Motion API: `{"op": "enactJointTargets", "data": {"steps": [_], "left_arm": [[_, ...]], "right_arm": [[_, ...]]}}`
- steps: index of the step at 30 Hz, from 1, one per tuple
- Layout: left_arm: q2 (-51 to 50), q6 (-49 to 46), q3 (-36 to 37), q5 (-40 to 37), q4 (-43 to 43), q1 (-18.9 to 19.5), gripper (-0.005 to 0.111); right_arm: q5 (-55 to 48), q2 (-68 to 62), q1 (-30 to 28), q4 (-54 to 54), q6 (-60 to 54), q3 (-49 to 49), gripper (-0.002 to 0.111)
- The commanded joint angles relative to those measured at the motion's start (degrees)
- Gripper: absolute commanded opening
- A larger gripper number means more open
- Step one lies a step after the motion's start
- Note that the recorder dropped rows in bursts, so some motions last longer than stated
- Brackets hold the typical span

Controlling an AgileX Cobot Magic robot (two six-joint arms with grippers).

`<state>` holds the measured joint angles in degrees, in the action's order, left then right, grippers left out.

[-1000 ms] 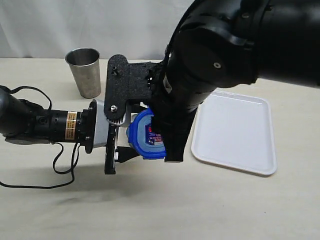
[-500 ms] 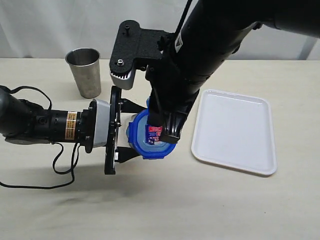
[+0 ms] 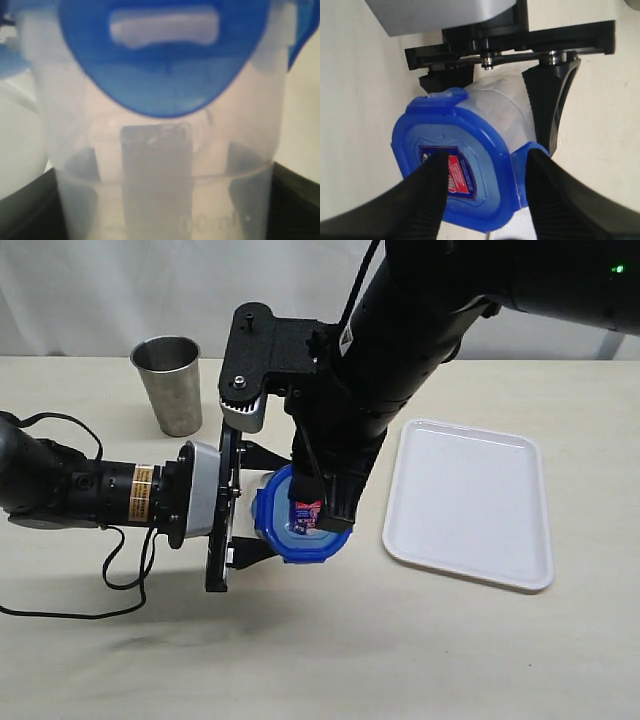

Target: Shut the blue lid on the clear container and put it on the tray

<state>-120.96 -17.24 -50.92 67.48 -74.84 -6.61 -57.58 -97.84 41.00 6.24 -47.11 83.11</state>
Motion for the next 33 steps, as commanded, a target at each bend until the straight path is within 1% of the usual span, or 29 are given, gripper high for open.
{"op": "enactJointTargets", "data": {"steps": [1, 7, 9, 14, 25, 30, 33], "left_arm": [[0.8, 0.6, -0.2, 2.5, 0.8, 0.0, 0.000], [0.8, 0.7, -0.2, 2.5, 0.9, 0.0, 0.000], [0.8, 0.7, -0.2, 2.5, 0.9, 0.0, 0.000], [0.8, 1.0, -0.2, 2.5, 1.0, 0.0, 0.000], [1.0, 2.1, -0.2, 2.5, 1.0, 0.0, 0.000], [1.0, 2.5, -0.2, 2.5, 0.6, -0.1, 0.000], [1.1, 2.7, -0.2, 2.5, 0.5, -0.1, 0.000]], "right_arm": [[-2.6, -1.9, -0.2, 2.0, -0.8, 0.1, 0.046], [-4.4, -4.4, -0.2, 2.4, -0.1, 0.1, 0.045], [-4.4, -4.8, -0.2, 3.5, -0.2, 0.1, 0.042], [-4.0, -5.7, -0.2, 4.9, -0.4, 0.1, 0.031], [-6.3, -8.6, -0.2, 6.5, 0.0, 0.1, 0.031], [-8.2, -8.7, -0.2, 11.5, -2.3, 0.1, 0.031], [-8.2, -9.1, -0.2, 11.8, -2.2, 0.1, 0.031]]}}
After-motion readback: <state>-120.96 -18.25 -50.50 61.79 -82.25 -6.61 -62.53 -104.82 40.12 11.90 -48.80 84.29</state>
